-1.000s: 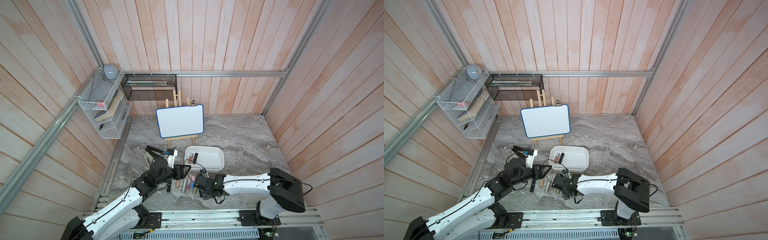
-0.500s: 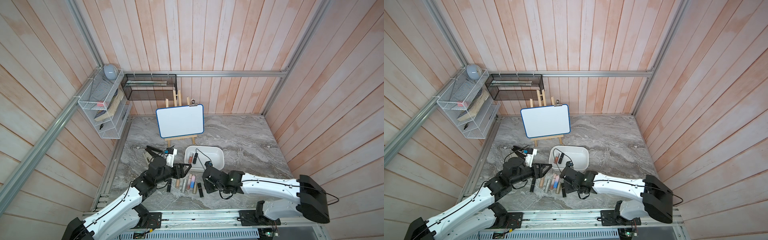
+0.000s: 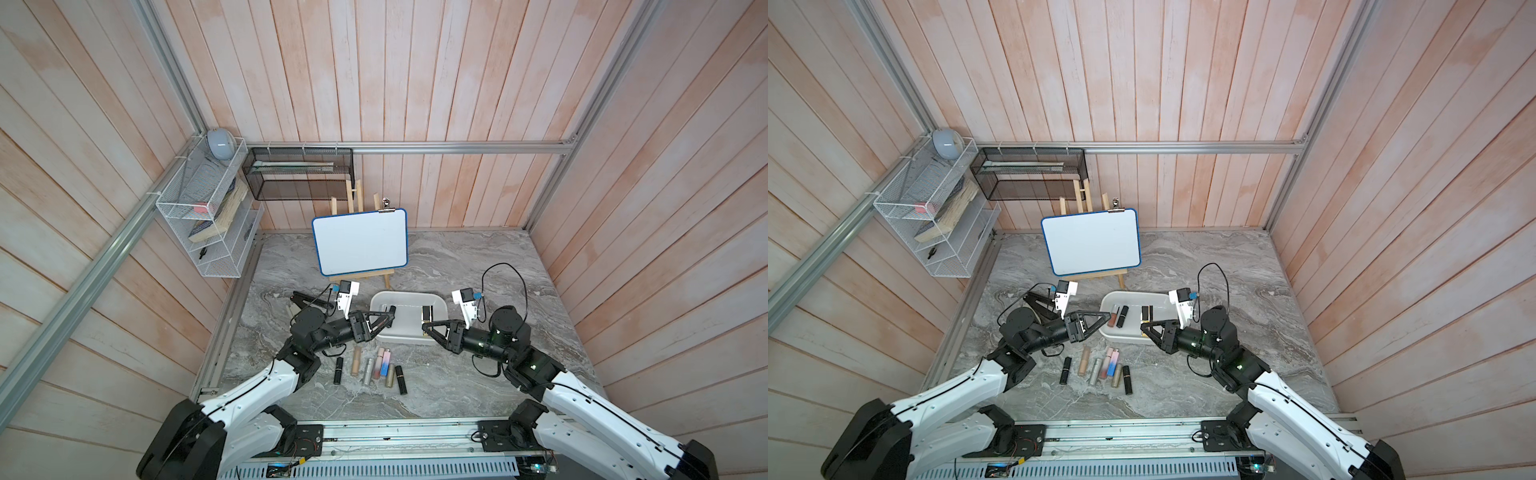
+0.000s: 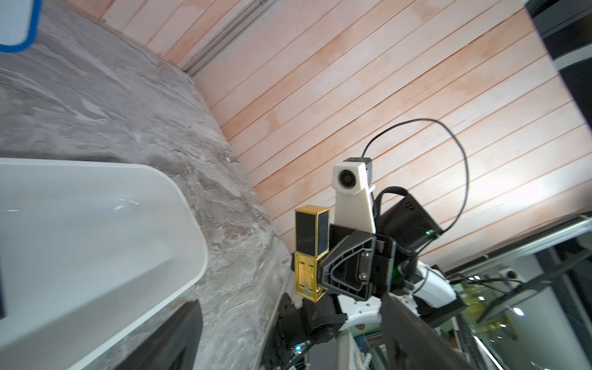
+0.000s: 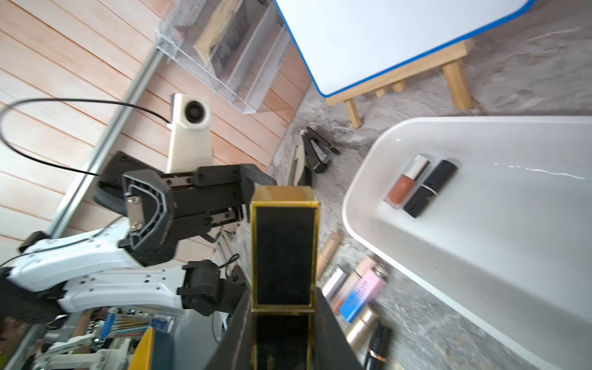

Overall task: Put the lipstick into the storage box
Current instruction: Place the lipstick in the storage box.

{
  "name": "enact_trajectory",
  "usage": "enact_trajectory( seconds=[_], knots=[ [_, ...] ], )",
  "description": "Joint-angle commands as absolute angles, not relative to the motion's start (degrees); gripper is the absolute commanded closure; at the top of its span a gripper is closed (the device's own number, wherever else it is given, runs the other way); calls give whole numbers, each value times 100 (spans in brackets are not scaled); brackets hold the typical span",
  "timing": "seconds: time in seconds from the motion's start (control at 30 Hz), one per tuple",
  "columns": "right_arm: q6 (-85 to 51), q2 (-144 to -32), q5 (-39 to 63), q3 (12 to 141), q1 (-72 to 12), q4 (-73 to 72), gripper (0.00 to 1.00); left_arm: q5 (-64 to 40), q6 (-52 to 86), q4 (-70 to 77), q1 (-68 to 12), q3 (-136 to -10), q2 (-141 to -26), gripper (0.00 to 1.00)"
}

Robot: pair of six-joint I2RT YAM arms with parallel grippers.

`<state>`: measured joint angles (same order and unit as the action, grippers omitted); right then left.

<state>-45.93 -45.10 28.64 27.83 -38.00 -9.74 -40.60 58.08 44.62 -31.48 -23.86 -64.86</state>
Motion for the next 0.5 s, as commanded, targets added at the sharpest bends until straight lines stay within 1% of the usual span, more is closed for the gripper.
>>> enact_trajectory(
  seconds=[0.0,0.1,0.17,0.47],
  knots=[
    [-4935,-4599,3893,2685,-3676,-2161,83,-4644,6734,6637,-3128,-2381,-7005,8],
    [-5126,-4756,4100,2624,-3674,-2587,83,-4726,7056,7279,-3129,-2449,-7394,8],
    [-5186,-4840,4130,2615,-3673,-2716,83,-4801,7036,7215,-3145,-2527,-7503,8],
    [-5403,-5423,4335,2644,-3667,-3266,84,-4806,5813,5041,-3346,-3034,-7129,8]
  ],
)
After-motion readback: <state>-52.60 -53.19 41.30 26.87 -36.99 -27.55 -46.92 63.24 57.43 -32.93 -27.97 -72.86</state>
